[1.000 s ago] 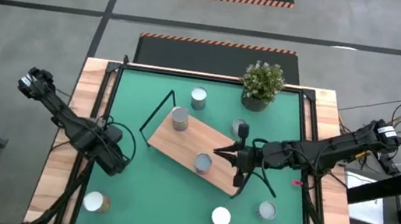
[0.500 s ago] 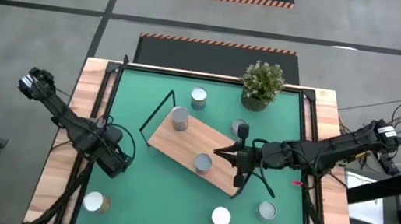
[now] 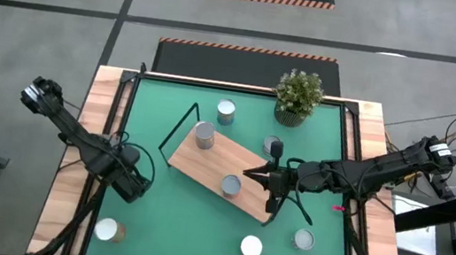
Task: Pick and place cans onto a shelf
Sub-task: Put the large canned oranges on the shelf
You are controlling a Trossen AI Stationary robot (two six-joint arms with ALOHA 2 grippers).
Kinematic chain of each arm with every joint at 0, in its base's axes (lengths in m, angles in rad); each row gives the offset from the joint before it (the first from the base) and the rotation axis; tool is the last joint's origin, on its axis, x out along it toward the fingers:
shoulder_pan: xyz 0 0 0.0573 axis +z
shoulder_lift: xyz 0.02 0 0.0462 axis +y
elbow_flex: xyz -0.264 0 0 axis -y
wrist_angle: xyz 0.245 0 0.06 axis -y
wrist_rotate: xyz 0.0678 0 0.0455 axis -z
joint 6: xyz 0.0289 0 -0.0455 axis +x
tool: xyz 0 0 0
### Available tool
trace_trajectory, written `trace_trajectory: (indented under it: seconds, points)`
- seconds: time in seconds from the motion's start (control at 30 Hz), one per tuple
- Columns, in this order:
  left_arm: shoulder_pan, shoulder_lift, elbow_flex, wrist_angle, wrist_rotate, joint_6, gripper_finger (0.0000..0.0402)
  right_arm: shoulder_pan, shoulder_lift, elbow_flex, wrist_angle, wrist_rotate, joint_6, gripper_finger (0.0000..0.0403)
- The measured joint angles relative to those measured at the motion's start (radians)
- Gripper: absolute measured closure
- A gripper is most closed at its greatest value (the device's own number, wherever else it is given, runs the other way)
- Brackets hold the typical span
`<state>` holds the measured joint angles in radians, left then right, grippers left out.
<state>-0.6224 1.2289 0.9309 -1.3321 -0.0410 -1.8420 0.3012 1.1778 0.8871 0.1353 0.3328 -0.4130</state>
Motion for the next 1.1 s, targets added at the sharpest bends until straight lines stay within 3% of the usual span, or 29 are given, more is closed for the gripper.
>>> trace_trajectory:
  seconds: [0.43, 0.77, 1.1]
  points:
    - [-0.001, 0.029, -0.038, 0.024, 0.0, 0.003, 0.0048, 0.0, 0.0, 0.0, -0.004, 0.0, -0.003, 0.039]
    - [-0.002, 0.048, -0.033, 0.031, 0.017, 0.026, 0.0107, 0.0, 0.0, 0.0, -0.004, 0.0, -0.003, 0.039]
    - [-0.003, 0.048, 0.07, 0.033, 0.068, 0.058, 0.0087, 0.0, 0.0, 0.0, -0.004, 0.0, -0.002, 0.039]
